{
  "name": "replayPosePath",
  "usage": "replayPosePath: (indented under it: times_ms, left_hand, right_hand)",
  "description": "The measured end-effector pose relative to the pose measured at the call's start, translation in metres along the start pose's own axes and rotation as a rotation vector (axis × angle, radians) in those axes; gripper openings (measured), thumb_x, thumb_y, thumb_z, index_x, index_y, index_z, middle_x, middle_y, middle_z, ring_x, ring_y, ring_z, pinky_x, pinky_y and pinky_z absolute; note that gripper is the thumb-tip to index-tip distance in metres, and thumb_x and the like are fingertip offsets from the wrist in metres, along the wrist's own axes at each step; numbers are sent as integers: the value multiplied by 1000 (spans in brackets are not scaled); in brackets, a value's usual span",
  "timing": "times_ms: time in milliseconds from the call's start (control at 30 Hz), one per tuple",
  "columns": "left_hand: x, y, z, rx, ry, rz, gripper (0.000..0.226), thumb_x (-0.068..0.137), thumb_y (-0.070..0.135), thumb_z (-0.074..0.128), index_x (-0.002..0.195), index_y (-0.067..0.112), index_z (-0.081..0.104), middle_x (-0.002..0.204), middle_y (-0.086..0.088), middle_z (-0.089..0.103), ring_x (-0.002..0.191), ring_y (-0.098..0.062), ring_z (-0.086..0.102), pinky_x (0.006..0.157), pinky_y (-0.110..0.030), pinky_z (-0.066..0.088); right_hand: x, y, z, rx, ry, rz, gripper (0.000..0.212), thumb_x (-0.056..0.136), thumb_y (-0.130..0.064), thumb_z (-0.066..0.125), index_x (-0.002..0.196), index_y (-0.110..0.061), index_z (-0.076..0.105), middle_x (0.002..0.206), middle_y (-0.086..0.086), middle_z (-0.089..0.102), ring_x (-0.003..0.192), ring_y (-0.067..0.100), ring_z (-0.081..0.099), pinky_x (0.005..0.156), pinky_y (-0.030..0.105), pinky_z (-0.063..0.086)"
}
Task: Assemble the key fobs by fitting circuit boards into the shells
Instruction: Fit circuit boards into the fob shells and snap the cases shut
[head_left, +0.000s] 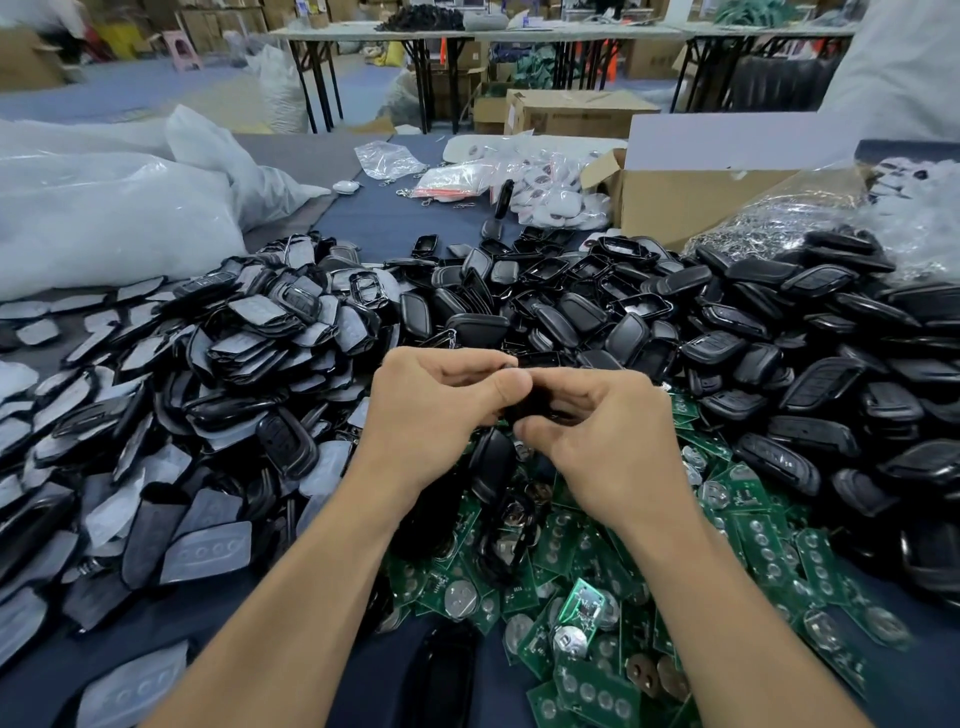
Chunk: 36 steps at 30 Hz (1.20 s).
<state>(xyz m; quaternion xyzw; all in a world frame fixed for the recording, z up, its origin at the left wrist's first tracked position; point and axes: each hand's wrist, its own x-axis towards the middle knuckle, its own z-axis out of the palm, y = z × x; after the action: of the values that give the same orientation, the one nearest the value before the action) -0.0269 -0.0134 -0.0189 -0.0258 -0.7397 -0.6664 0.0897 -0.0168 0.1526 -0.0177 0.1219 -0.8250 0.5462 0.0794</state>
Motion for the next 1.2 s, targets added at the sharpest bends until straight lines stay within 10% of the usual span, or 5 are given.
replayPosePath:
  times_ms: [233,467,767,1033,1200]
  left_hand:
    - [0,1,2,-17,59,-32,27,81,6,84,77,33,85,76,-3,80,74,-17,78,71,-35,65]
    - [1,5,0,-79,77,12,36,86,-2,79,75,31,85,77,-3,80,72,-14,77,66,-22,60]
    - [-3,4,4,3,-2,6,24,87,6,81,84,30,85,81,-1,81,78,-10,76,71,-24,61]
    - [-3,-1,5,200,28,172,22,81,18,80,91,38,82,83,13,80,83,-11,78,83,-35,64]
    - [-5,3,15,-31,-18,55,25,83,51,70,98,35,83,87,6,80,81,-6,71,72,-24,58]
  right_hand:
    - [-3,-9,9,-188,86,-71,78,73,-14,88,111,-72,52,78,-49,62,81,-2,73,77,23,61]
    - [9,3,0,156,58,92,24,84,-16,78,95,-36,84,82,-11,80,71,6,74,64,26,55]
    - [8,3,-6,268,103,118,30,81,-6,84,88,-35,83,82,-7,80,80,12,78,79,35,61]
    - [4,-5,-5,-51,100,38,29,82,-10,81,95,-36,82,79,-32,73,78,-10,72,73,10,55]
    - [3,-13,4,625,140,331,21,87,0,77,90,-20,82,79,1,80,64,6,70,57,17,54]
